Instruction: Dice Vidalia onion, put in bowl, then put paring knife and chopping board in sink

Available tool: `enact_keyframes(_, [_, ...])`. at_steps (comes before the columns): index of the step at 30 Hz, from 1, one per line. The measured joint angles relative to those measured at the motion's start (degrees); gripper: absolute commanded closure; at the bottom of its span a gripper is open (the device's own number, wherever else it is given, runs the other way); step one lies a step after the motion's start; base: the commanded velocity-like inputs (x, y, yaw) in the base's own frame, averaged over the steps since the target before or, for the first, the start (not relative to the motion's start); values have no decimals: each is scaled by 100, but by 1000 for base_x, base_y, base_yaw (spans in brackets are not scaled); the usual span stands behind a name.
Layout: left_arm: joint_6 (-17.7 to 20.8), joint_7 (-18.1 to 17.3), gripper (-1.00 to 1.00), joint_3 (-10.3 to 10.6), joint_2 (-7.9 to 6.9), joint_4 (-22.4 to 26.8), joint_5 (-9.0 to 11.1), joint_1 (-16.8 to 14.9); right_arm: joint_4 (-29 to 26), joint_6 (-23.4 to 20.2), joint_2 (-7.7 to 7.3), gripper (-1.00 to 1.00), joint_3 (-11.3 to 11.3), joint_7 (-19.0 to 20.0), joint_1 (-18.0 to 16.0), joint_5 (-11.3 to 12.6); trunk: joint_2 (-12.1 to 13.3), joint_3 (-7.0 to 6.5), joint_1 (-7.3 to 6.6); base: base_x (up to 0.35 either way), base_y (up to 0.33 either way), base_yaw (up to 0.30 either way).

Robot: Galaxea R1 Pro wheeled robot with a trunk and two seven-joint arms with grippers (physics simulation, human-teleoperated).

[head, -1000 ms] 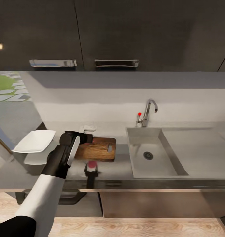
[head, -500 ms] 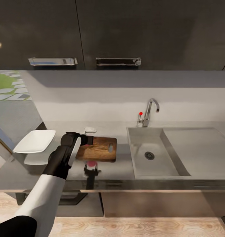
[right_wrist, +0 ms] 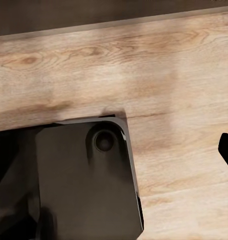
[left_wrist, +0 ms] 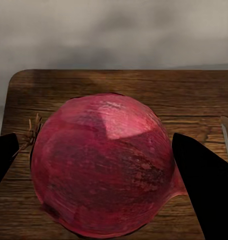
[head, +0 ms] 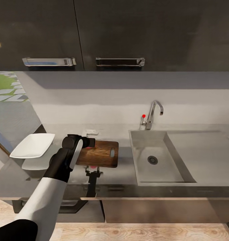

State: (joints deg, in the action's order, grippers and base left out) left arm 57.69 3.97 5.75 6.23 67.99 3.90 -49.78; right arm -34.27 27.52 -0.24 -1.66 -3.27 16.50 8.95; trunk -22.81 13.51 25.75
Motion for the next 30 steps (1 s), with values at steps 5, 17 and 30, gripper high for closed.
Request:
enact_keyframes(5, [0,0,100,9,1,-3,1,7,0,0,0,-100,0,0,0,0,0,0,0,0,0,0])
enact_keyframes(17, [0,0,100,43,2,-24,1,26,0,0,0,-100,0,0,-1,0,0,34,0,0,0,0])
enact_keyframes(30, [0,-2,100,61,61,-52,0,26,-1,0,0,-100,0,-1,0,0,1,102,0,0,-41,0])
